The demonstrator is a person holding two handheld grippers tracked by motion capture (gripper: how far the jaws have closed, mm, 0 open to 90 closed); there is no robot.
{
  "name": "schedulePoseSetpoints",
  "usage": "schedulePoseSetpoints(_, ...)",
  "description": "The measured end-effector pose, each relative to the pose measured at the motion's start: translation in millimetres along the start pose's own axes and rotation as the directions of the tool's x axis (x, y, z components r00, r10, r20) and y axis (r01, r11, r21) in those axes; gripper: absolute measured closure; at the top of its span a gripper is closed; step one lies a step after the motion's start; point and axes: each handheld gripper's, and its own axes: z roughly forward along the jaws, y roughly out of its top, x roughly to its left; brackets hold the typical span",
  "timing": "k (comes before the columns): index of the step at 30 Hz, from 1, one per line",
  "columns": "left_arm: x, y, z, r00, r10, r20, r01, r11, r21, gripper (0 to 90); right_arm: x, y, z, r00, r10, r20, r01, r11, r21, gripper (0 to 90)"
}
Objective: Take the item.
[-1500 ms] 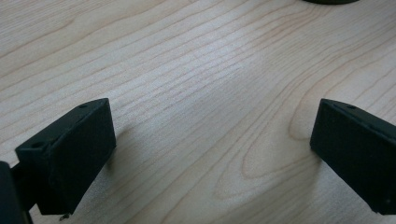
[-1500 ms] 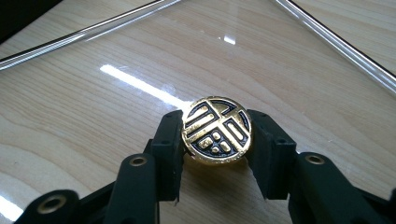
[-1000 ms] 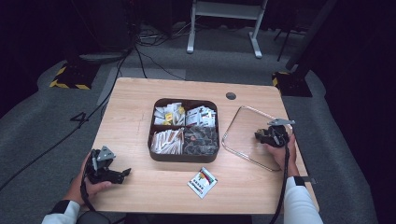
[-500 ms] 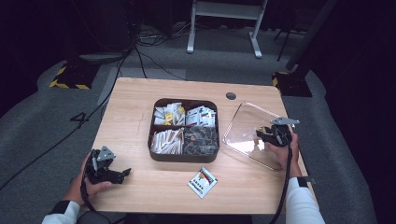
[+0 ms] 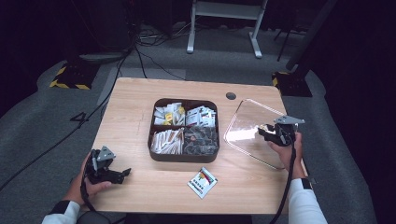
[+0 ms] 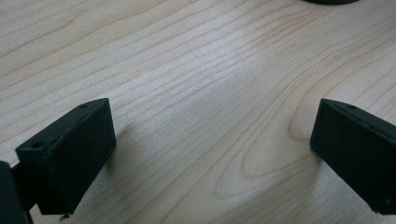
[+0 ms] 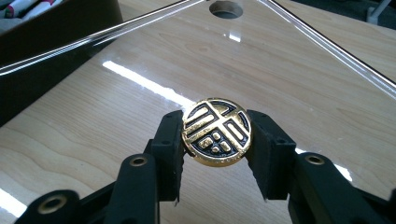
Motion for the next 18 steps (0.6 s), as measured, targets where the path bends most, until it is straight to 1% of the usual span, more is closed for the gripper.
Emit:
schedulePoseSetpoints(9, 0.0, 0.0, 0.0, 1.0000, 0.000, 0.000, 0.000, 1.0000, 0.000, 0.4, 5.4, 6.7, -8.3, 1.0000, -0.006, -0.007, 0.006, 1.000, -0.021, 58.9)
schedulePoseSetpoints(18, 0.0, 0.0, 0.0, 1.0000, 0.000, 0.001, 0.000, 1.0000, 0.000, 0.4, 16.1, 14.0, -11.7, 0.9994, -0.032, -0.016, 0.032, 0.999, -0.027, 58.9)
